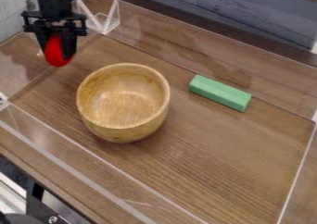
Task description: Move the red object to the left
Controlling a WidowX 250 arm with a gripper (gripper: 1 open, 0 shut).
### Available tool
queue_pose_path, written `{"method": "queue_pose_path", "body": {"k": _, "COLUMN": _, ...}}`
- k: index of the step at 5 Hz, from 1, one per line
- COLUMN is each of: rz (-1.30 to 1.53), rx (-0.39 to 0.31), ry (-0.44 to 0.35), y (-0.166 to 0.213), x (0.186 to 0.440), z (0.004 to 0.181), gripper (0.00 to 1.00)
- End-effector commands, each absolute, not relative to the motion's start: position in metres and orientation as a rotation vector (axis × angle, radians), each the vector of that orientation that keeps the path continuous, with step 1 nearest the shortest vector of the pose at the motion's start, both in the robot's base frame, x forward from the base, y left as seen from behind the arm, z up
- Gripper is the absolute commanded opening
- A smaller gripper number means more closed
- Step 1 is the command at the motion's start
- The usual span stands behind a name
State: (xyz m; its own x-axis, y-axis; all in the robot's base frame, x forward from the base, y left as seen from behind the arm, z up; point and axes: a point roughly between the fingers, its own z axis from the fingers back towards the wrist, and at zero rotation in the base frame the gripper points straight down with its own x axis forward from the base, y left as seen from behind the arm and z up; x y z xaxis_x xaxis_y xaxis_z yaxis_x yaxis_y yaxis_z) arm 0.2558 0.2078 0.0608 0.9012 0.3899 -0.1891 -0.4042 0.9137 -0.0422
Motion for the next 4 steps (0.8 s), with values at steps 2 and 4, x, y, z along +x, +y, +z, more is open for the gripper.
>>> {"method": "queue_pose_path", "body": {"k": 2, "rz": 0.42, "rx": -0.047, "ry": 0.129, "y": 0.212, "x": 0.263, "z": 0.07, "gripper": 1.0}}
{"method": "queue_pose_path", "body": {"k": 4, "rz": 0.334, "rx": -0.064, "ry": 0.055, "y": 0.205, "x": 0.268, "z": 0.105, "gripper": 1.0}}
